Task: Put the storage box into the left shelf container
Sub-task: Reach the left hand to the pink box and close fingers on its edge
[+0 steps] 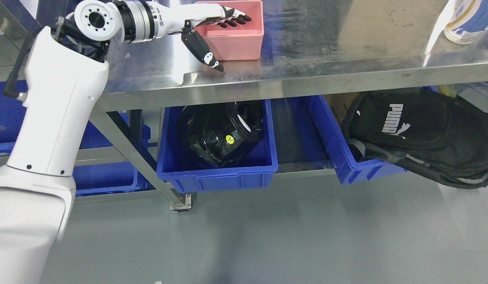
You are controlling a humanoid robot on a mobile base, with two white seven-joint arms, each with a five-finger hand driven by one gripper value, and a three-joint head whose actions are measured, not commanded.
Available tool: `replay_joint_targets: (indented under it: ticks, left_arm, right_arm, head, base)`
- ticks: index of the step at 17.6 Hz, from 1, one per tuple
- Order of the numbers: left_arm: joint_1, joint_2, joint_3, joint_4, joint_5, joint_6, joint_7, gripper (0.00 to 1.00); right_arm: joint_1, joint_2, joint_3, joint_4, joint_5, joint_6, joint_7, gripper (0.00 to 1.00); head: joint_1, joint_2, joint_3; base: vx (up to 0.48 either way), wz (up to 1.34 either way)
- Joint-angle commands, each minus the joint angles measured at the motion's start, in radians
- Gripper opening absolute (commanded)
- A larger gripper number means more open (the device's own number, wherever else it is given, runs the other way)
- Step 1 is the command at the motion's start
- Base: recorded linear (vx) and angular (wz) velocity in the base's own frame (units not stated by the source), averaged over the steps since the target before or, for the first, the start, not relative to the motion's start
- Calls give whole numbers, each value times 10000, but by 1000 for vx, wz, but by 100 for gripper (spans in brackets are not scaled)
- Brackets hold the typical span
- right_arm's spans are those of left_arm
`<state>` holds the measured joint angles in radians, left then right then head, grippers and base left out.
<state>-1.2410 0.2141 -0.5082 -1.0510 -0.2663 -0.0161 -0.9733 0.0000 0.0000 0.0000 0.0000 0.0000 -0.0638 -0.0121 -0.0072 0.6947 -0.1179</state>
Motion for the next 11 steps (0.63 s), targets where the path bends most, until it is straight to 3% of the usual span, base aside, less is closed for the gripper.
replay_joint_targets:
  ticks: [1, 5, 10, 11]
  left_arm:
    - [-321, -622, -303, 1181, -175, 8, -53, 81]
    - [-215, -898, 81, 1229, -190, -53, -176, 62]
    - [45, -1188, 983, 1397, -190, -893, -866, 15]
    - [122, -1266, 1335, 1444, -190, -1140, -882, 10]
  right_arm:
    - [-61, -175, -31, -175, -16, -7, -2, 100]
    - [-61, -175, -31, -175, -16, -7, -17, 100]
    - [-61, -175, -31, -175, -16, -7, -17, 100]
    - [-61, -175, -31, -175, -16, -7, -17, 100]
  head:
    - [0, 0, 0]
    - [0, 0, 0]
    - [0, 0, 0]
    - [0, 0, 0]
  base:
    - [0, 0]
    - [0, 0]
    - [0, 0]
    - [0, 0]
